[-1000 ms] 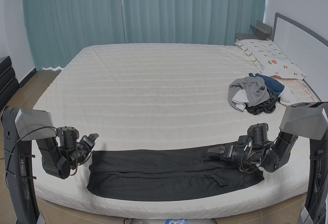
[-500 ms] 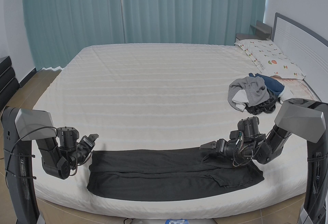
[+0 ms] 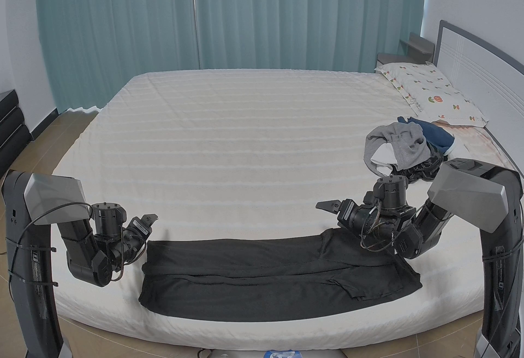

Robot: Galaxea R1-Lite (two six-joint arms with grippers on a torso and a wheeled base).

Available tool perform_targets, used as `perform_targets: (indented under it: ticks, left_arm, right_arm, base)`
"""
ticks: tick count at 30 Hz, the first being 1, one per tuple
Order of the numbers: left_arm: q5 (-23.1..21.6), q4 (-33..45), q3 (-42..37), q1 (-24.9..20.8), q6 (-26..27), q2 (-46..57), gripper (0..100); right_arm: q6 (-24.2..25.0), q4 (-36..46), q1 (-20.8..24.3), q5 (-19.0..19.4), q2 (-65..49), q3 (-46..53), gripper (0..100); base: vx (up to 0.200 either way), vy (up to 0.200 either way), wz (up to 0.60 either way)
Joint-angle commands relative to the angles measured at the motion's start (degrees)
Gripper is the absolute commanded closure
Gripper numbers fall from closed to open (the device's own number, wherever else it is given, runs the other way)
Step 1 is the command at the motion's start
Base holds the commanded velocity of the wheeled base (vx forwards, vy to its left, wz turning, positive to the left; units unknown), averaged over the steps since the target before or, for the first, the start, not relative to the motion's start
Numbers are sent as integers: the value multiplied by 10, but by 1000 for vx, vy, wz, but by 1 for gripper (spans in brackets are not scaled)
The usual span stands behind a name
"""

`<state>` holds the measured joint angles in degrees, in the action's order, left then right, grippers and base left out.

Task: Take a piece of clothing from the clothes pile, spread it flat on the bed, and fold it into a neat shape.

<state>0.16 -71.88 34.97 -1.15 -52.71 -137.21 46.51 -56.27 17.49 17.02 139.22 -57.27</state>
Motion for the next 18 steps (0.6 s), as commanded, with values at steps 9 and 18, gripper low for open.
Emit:
perform_targets:
  ticks: [9,18]
  left_arm:
    - [-1,0,0,0,0,0,0]
    - [-1,0,0,-1,0,0,0]
  right_arm:
    - [-64,0,-47,0,-66,102,0]
    - [-157,-11,-94,0,-67,179,0]
  base:
    - [0,0,0]
    - [0,0,0]
